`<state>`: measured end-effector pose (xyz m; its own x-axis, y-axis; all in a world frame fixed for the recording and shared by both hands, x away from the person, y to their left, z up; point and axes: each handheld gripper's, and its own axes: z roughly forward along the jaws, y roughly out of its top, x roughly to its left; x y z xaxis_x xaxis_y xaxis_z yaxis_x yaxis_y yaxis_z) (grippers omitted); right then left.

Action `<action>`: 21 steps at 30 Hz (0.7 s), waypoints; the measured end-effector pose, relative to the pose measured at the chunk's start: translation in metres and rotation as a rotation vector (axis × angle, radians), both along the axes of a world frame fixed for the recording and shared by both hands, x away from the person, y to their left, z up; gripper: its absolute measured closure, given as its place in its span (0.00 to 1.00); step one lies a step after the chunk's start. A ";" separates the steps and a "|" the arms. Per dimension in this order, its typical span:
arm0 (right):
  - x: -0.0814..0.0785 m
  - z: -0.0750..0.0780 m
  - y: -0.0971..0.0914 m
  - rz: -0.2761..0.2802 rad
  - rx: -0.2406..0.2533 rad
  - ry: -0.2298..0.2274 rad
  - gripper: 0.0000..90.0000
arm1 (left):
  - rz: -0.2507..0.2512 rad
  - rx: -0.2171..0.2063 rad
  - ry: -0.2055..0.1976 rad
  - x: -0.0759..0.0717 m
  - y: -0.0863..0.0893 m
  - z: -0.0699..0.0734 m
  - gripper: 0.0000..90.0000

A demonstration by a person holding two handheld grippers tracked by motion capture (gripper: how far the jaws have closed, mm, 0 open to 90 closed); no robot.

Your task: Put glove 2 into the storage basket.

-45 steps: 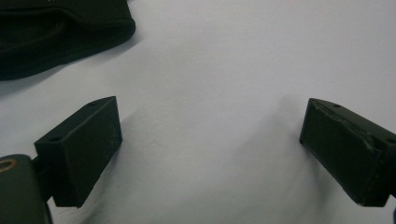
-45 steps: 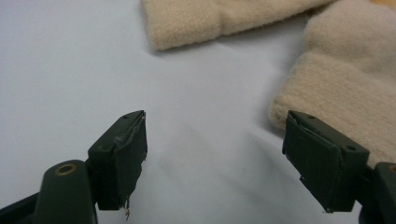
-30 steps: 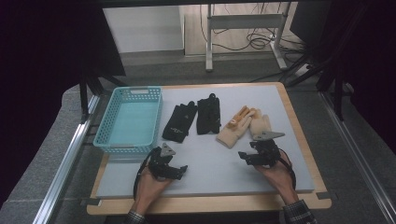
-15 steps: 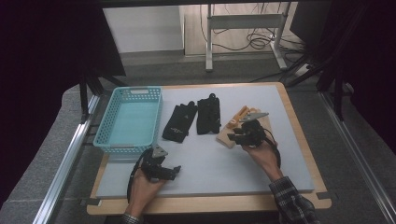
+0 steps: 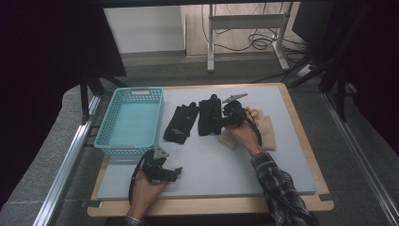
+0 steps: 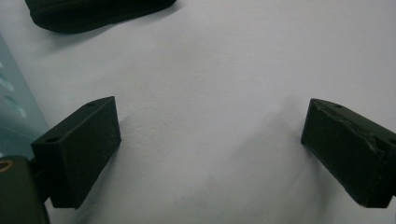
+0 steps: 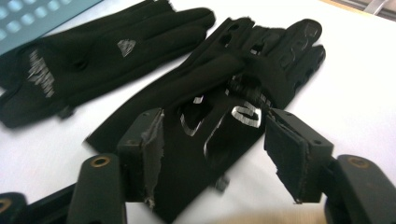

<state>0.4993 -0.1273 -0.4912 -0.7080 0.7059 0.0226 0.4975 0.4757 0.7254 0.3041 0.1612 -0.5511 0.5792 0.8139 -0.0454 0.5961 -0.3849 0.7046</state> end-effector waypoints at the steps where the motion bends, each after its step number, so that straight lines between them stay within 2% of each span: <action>1: 0.000 0.000 0.000 0.000 0.000 0.000 0.41 | 0.000 0.000 0.000 0.000 0.000 0.000 0.06; 2: 0.011 -0.002 0.006 -0.009 0.001 0.009 0.38 | 0.000 0.000 0.000 0.000 0.000 0.000 0.06; 5: 0.017 -0.004 0.012 -0.016 -0.007 0.015 0.36 | 0.000 0.000 0.000 0.000 0.000 0.000 0.06; 8: 0.028 -0.011 0.026 -0.027 -0.026 0.021 0.34 | 0.001 -0.002 0.000 0.000 0.000 0.000 0.06; 12: 0.037 -0.019 0.037 -0.047 -0.086 0.020 0.34 | 0.001 -0.003 0.001 0.000 0.000 0.000 0.06; 13: 0.037 -0.019 0.037 -0.047 -0.086 0.020 0.34 | 0.001 -0.003 0.001 0.000 0.000 0.000 0.06; 15: 0.044 -0.027 0.044 -0.068 -0.152 0.035 0.34 | 0.001 -0.003 0.000 0.000 0.000 0.000 0.06; 16: 0.044 -0.027 0.044 -0.068 -0.152 0.035 0.34 | 0.001 -0.003 0.000 0.000 0.000 0.000 0.06; 17: 0.047 -0.027 0.043 -0.083 -0.130 0.071 0.40 | 0.001 -0.003 0.001 0.000 0.000 0.000 0.06; 18: 0.048 -0.027 0.043 -0.093 -0.120 0.080 0.44 | 0.001 -0.003 0.001 0.000 0.000 0.000 0.06; 19: 0.048 -0.027 0.042 -0.097 -0.113 0.089 0.54 | 0.001 -0.003 0.001 0.000 0.000 0.000 0.06; 21: 0.047 -0.026 0.041 -0.096 -0.082 0.115 0.67 | 0.001 -0.003 0.001 0.000 0.000 0.000 0.06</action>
